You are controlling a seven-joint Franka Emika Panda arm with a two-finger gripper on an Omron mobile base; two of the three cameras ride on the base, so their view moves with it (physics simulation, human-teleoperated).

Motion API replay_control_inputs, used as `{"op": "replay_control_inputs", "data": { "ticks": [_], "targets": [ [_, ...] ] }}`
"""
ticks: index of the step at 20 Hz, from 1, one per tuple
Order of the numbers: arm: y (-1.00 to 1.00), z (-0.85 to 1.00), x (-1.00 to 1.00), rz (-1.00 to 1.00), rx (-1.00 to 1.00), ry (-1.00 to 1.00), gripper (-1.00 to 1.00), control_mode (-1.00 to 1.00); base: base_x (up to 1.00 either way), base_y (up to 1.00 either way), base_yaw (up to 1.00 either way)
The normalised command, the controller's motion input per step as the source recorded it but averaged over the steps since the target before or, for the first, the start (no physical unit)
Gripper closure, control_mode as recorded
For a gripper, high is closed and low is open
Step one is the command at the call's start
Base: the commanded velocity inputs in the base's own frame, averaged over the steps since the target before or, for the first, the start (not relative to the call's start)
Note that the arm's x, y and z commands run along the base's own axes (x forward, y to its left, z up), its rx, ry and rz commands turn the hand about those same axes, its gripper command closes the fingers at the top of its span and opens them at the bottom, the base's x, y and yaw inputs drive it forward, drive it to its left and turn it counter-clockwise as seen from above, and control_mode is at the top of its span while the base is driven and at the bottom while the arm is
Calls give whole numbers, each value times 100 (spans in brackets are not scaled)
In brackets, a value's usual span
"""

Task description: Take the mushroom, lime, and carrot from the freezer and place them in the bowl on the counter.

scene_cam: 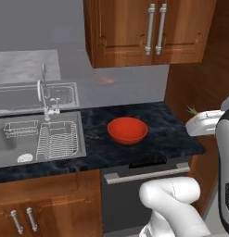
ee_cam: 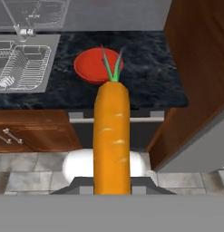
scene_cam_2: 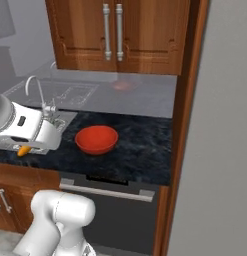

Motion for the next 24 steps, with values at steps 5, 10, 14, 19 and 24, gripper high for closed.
{"op": "replay_control_inputs", "data": {
  "ticks": [5,10,14,19,24],
  "targets": [
    [0,0,0,0,0,0,100,100,31,30,-1],
    [0,0,0,0,0,0,100,100,38,43,0],
    [0,0,0,0,0,0,100,100,43,44,0],
    [0,0,0,0,0,0,100,100,53,14,0],
    [0,0,0,0,0,0,100,100,54,4,0]
  ]
}}
